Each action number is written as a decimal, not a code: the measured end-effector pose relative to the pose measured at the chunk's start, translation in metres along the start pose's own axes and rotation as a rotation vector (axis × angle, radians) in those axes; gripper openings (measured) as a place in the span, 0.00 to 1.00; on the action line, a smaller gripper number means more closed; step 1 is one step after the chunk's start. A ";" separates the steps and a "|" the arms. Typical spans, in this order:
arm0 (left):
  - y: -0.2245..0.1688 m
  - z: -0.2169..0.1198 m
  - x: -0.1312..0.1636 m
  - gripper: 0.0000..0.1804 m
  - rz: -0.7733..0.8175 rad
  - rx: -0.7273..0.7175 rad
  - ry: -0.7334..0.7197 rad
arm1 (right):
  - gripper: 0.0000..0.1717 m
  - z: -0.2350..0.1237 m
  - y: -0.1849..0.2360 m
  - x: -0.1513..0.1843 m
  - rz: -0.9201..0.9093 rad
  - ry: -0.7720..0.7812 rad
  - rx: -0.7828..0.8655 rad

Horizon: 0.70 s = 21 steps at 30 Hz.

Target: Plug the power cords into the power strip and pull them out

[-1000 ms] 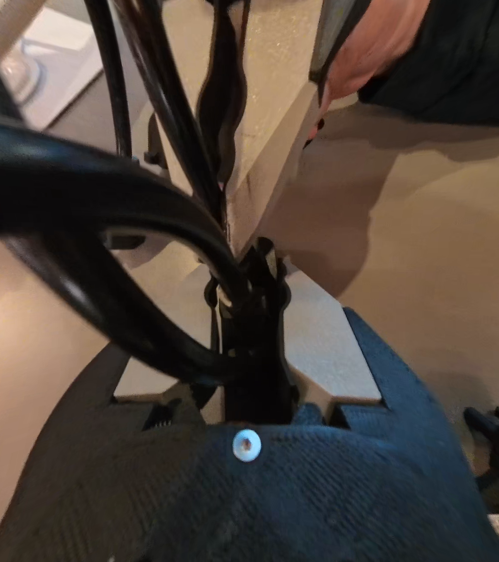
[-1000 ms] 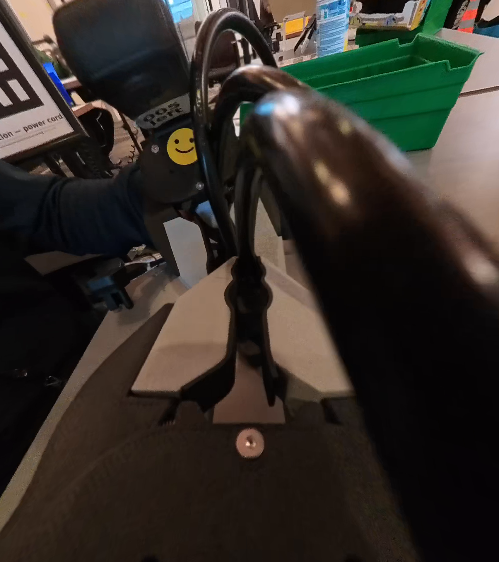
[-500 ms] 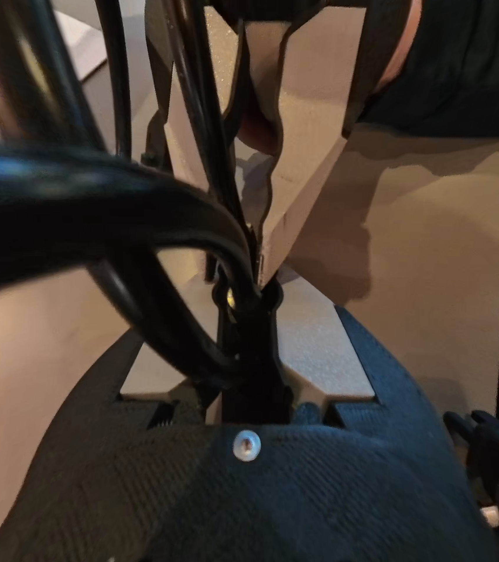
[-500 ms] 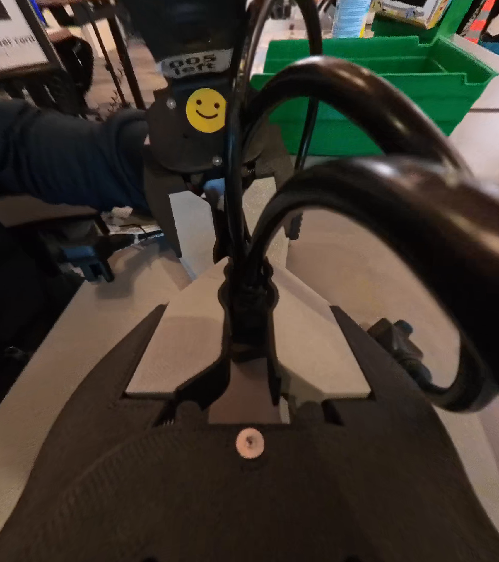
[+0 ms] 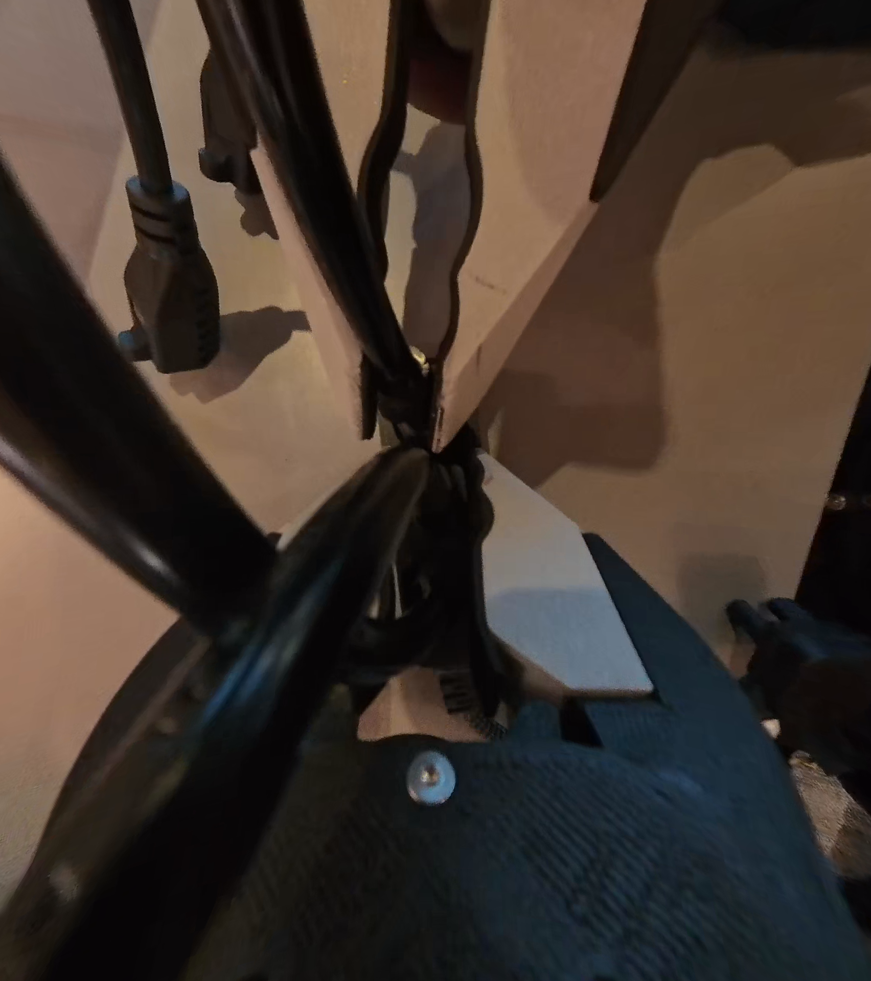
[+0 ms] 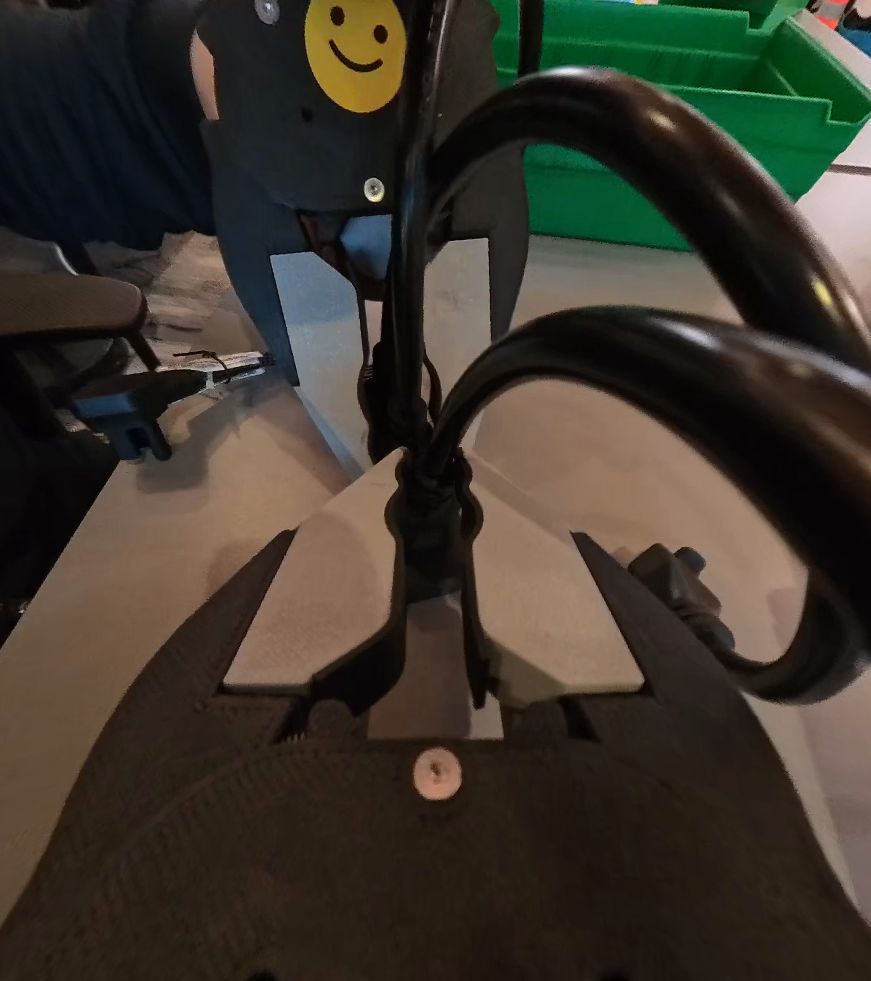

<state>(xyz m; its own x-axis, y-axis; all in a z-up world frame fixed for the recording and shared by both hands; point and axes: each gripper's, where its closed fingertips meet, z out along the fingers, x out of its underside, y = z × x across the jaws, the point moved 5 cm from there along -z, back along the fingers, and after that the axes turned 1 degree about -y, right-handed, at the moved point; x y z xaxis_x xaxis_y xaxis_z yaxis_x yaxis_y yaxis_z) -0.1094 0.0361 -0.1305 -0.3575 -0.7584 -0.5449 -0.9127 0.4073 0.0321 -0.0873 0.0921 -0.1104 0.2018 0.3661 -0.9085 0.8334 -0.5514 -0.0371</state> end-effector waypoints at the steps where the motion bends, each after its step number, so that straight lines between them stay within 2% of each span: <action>1: 0.000 0.000 0.000 0.13 -0.008 -0.002 0.013 | 0.07 0.000 0.000 0.000 0.010 -0.004 -0.005; 6: -0.002 -0.002 -0.001 0.13 -0.048 -0.018 0.114 | 0.07 0.002 0.002 0.000 0.023 -0.006 -0.020; 13: -0.005 -0.006 0.001 0.13 -0.074 -0.015 0.183 | 0.08 0.003 0.005 0.001 -0.029 0.051 -0.007; 21: -0.010 -0.008 0.006 0.13 -0.088 -0.018 0.172 | 0.09 0.005 0.007 0.003 -0.018 0.018 -0.039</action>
<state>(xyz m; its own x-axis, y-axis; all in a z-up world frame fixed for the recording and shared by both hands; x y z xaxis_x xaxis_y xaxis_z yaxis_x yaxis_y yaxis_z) -0.1042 0.0236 -0.1270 -0.3033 -0.8670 -0.3954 -0.9447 0.3278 0.0060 -0.0838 0.0857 -0.1151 0.1951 0.3892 -0.9002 0.8564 -0.5149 -0.0371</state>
